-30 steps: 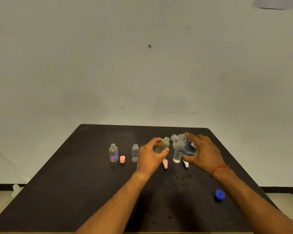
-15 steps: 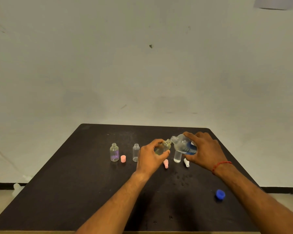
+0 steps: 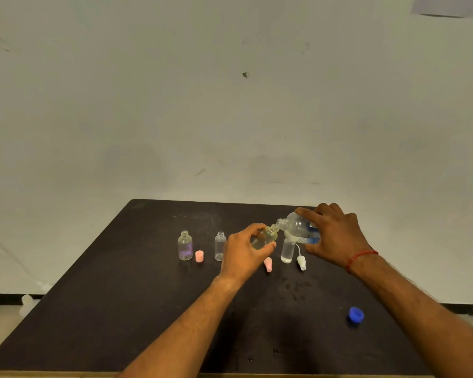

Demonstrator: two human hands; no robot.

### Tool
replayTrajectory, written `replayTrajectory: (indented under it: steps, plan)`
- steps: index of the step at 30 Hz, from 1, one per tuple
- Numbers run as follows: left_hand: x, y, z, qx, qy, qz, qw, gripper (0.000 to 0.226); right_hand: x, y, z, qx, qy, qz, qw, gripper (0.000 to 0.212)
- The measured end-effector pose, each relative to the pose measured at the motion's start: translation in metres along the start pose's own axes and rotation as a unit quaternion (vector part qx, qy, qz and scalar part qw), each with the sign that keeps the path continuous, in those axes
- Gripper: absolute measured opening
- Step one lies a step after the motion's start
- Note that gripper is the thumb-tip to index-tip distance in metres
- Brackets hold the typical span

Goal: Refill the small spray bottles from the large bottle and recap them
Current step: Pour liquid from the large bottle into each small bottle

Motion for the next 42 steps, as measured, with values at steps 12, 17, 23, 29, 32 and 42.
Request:
replayTrajectory:
  steps: [12, 17, 23, 29, 32, 42]
  plan:
    - [-0.004, -0.001, 0.001, 0.006, -0.005, 0.003, 1.000, 0.040, 0.004, -0.012, -0.001, -0.007, -0.013, 0.027, 1.000, 0.072]
    - [-0.004, -0.001, 0.001, 0.005, -0.003, 0.006, 1.000, 0.041, 0.005, -0.016, -0.001, -0.005, -0.015, 0.032, 0.999, 0.070]
    - [-0.004, -0.001, 0.001, 0.006, -0.007, 0.008, 1.000, 0.041, 0.005, -0.018, -0.001, -0.004, -0.015, 0.041, 0.999, 0.071]
    - [-0.003, -0.002, 0.000, 0.005, -0.006, 0.008, 1.000, 0.041, 0.007, -0.018, -0.003, -0.001, -0.015, 0.042, 0.999, 0.071]
    - [-0.003, -0.002, 0.000, 0.005, -0.005, 0.005, 1.000, 0.041, 0.007, -0.019, -0.004, -0.001, -0.015, 0.043, 0.999, 0.070]
    - [0.000, -0.001, -0.001, 0.002, -0.006, 0.008, 1.000, 0.042, 0.008, -0.020, -0.005, 0.004, -0.014, 0.054, 0.998, 0.071]
Point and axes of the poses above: each hand's wrist, its own z-axis away from the middle knuckle, its own y-axis out of the palm, x = y × z, the point moved 6 cm from there along -z, towards the middle knuckle, and after that the axes turned 7 degrees about x, right-handed, at the moved point
